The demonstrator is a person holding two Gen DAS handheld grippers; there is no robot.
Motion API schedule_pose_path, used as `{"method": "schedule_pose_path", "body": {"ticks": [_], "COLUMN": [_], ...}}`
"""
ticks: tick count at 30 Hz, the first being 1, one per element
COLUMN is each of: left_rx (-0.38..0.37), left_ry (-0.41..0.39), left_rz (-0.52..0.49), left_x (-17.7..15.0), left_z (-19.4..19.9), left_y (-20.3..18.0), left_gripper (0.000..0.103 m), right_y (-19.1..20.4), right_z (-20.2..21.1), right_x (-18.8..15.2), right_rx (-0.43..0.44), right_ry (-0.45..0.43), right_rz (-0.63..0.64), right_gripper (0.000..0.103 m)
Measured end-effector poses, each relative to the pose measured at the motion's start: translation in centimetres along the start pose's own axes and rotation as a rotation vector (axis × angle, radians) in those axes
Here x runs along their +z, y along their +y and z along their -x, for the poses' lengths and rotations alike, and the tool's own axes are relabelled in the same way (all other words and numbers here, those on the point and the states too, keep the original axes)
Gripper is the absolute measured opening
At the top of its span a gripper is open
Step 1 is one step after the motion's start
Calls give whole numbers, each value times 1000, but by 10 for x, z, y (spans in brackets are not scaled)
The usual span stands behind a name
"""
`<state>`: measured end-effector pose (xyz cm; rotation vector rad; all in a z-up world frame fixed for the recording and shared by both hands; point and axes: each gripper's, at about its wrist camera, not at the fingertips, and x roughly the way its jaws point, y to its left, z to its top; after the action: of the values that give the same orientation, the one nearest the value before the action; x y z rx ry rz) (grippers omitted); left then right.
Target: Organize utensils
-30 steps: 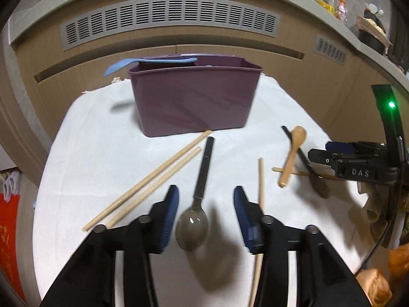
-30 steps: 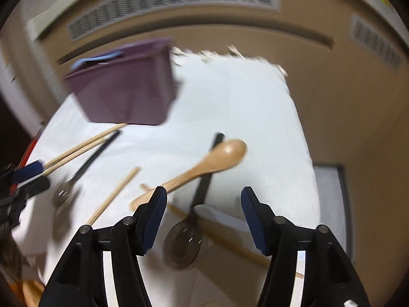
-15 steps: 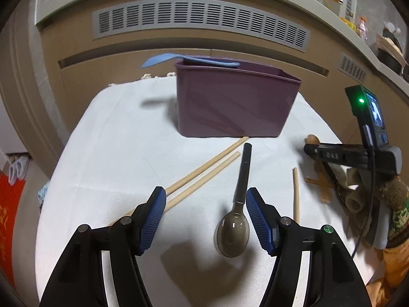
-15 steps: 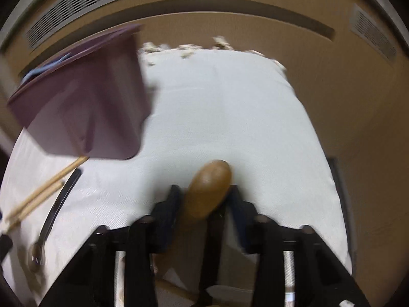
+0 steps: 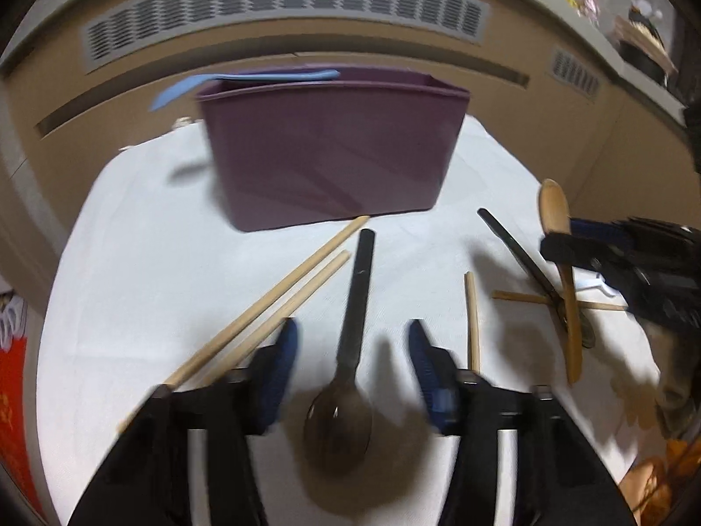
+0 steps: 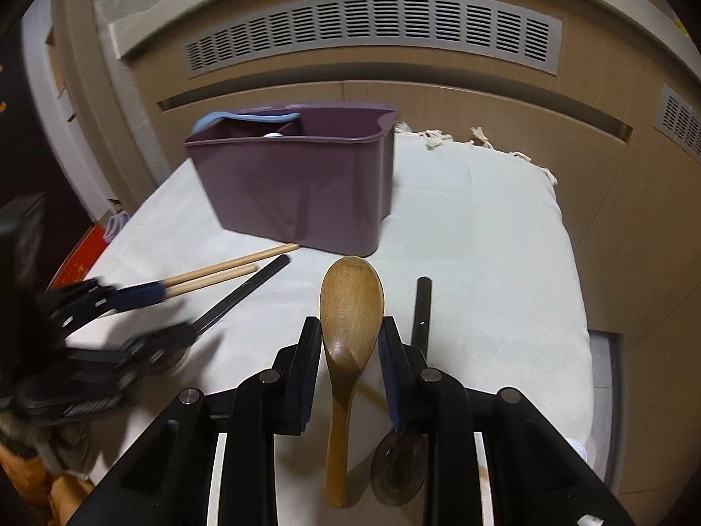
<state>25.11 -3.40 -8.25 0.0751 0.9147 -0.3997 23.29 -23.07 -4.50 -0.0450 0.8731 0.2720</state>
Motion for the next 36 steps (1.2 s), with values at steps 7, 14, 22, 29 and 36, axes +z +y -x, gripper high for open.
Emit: {"method": "schedule_pose_path", "body": {"ticks": [7, 14, 22, 29, 36], "left_rx": [1, 31, 56, 20, 9], "left_ry": [103, 208, 163, -34, -333], "left_rz": [-58, -65, -41, 31, 47], "left_x": [37, 48, 42, 15, 31], "left_z": [-36, -63, -47, 27, 139], "left_y": [-11, -14, -16, -20, -22], "left_gripper": [29, 29, 12, 12, 12], "right_y": [1, -5, 5, 11, 21], "right_z": [0, -1, 8, 25, 77], "right_x": [-16, -23, -26, -29, -13], "right_rx": [6, 14, 22, 25, 50], "right_ry": [-2, 0, -23, -45, -178], "right_rz": [26, 23, 49, 80, 105], "right_gripper": [25, 25, 25, 25, 12]}}
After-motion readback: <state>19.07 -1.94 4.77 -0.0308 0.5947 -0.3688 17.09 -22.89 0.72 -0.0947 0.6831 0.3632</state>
